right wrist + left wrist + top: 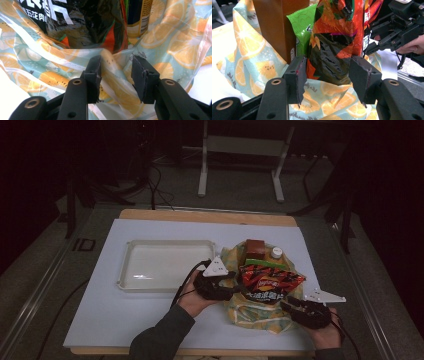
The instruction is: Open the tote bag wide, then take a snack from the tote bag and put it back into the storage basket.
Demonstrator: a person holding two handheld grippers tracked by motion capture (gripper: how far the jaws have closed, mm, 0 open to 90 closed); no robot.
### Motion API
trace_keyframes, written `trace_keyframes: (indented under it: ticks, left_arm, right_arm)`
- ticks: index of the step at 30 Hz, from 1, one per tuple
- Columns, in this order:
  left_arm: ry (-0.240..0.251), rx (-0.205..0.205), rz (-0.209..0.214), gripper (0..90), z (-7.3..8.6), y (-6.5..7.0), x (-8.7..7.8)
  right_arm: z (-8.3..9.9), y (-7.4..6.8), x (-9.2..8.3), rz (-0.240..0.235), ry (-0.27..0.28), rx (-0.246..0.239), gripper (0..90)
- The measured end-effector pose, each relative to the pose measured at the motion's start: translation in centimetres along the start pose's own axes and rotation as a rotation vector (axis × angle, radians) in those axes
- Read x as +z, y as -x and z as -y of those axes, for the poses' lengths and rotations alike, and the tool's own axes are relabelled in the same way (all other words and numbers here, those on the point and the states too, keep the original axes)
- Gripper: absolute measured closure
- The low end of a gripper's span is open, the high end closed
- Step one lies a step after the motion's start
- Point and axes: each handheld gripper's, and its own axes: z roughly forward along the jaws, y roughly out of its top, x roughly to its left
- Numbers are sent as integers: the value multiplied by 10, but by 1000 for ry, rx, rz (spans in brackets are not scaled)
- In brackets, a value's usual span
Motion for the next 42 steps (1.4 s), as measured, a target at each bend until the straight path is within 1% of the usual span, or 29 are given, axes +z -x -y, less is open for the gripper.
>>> trace_keyframes:
  ticks: [4,10,12,15,16,17,19,21,23,26,28,29,31,32,35,37,40,42]
  left_arm:
    - [0,-4,7,472,3,-1,-2]
    - [-13,3,-2,474,5,0,-2]
    - [-16,2,-7,474,6,0,-3]
    - [-13,0,-12,475,8,-1,-4]
    - [-12,-1,-14,475,9,-1,-4]
    - [-10,-4,-16,475,9,-1,-5]
    - [-14,-6,-18,475,11,-1,-5]
    - [-18,-5,-21,475,11,-2,-5]
    - [-20,-7,-20,475,12,-2,-5]
    - [-22,-4,-22,474,12,0,-4]
    - [-24,-2,-19,473,13,1,-4]
    - [-25,0,-18,473,13,1,-4]
    - [-32,4,-19,473,14,2,-3]
    - [-32,2,-19,473,15,3,-3]
    - [-32,7,-16,473,17,5,-2]
    - [-27,4,-19,474,18,6,-2]
    - [-18,0,-13,474,20,9,-2]
    - [-18,7,-12,475,22,11,-3]
  right_arm:
    - [-3,-1,-5,-2,17,3,587]
    - [-16,-5,-21,-42,74,-6,572]
    - [-20,-7,-25,-46,85,-25,558]
    - [-27,-11,-30,-62,98,-51,510]
    - [-29,-11,-32,-68,103,-66,493]
    - [-33,-12,-34,-73,118,-75,464]
    - [-37,-12,-38,-92,139,-74,444]
    - [-46,-12,-41,-123,178,-67,431]
    - [-52,-11,-42,-141,194,-60,435]
    - [-60,-10,-39,-154,205,-62,467]
    - [-63,-8,-35,-166,204,-63,540]
    - [-64,-7,-33,-182,203,-62,590]
    - [-65,-6,-31,-191,202,-55,639]
    - [-65,-5,-30,-189,203,-55,656]
    - [-66,-3,-31,-190,206,-46,765]
    - [-66,-2,-31,-190,211,-39,807]
    - [-66,-2,-32,-189,213,-34,844]
    - [-67,-2,-32,-187,218,-34,869]
